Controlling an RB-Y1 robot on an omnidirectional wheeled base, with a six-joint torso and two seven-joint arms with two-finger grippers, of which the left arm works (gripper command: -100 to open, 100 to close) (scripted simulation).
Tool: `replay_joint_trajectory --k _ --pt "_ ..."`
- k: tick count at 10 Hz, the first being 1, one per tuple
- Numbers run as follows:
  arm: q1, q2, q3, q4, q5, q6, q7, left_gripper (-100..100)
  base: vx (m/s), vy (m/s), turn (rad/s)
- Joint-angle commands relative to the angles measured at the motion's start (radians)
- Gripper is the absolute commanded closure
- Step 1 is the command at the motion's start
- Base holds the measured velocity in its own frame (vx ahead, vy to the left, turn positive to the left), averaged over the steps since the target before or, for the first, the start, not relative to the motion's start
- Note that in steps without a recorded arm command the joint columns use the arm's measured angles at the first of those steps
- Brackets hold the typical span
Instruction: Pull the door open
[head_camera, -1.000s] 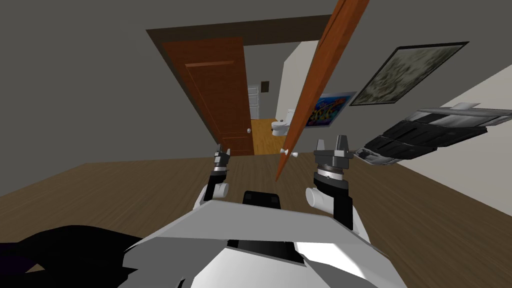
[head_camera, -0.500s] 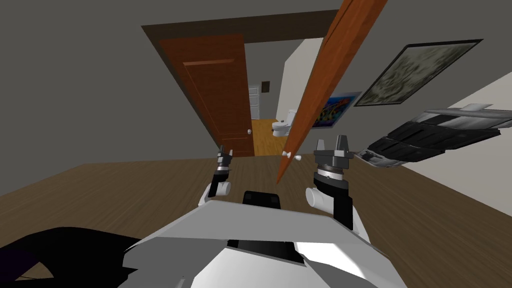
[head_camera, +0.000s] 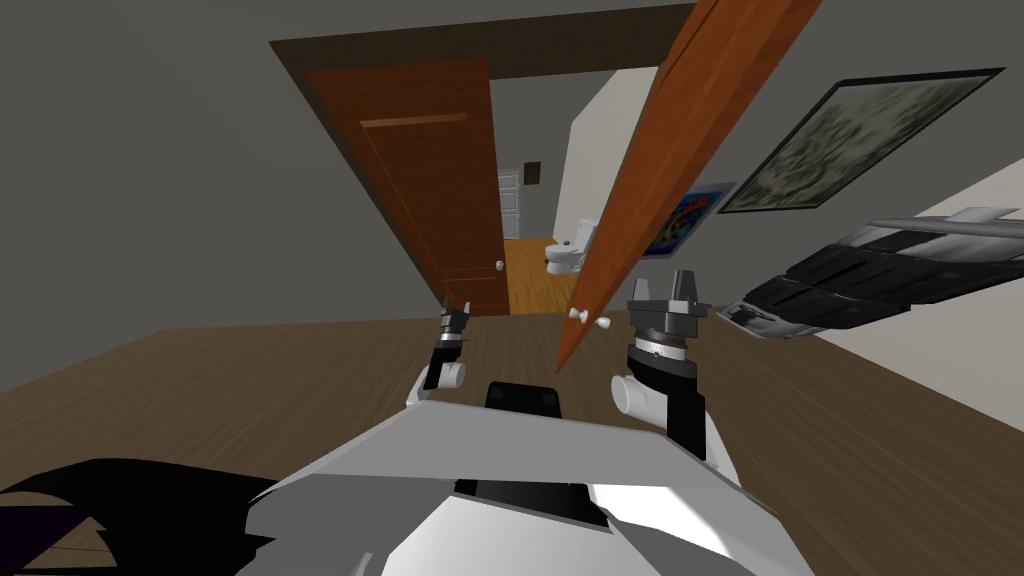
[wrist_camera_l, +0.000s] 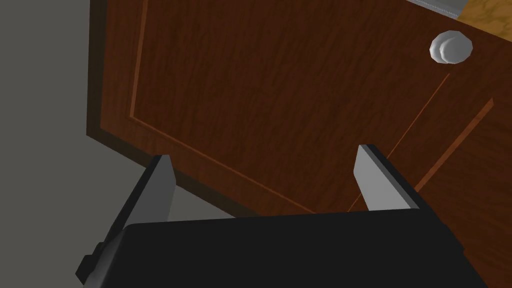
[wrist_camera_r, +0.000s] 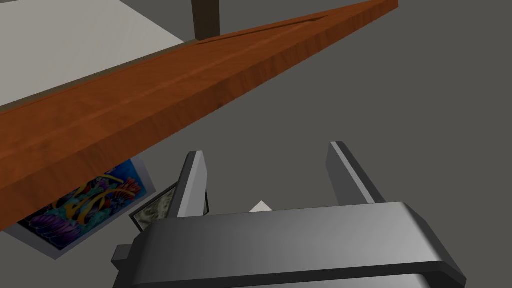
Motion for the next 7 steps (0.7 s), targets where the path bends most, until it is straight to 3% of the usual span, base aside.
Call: replay_joint_trajectory --k 1,3,7 --pt "-0.024 0.002 -0.002 0.05 0.016 -0.015 0.034 -100 0.097 0.022 0.004" --pt "-0.038 0.003 -0.004 0.08 0.026 -0.024 0.054 -100 0.082 0.026 0.003" --pt "-0.095 0.005 -0.011 0.203 0.067 -0.06 0.136 -100 0.08 0.019 0.003"
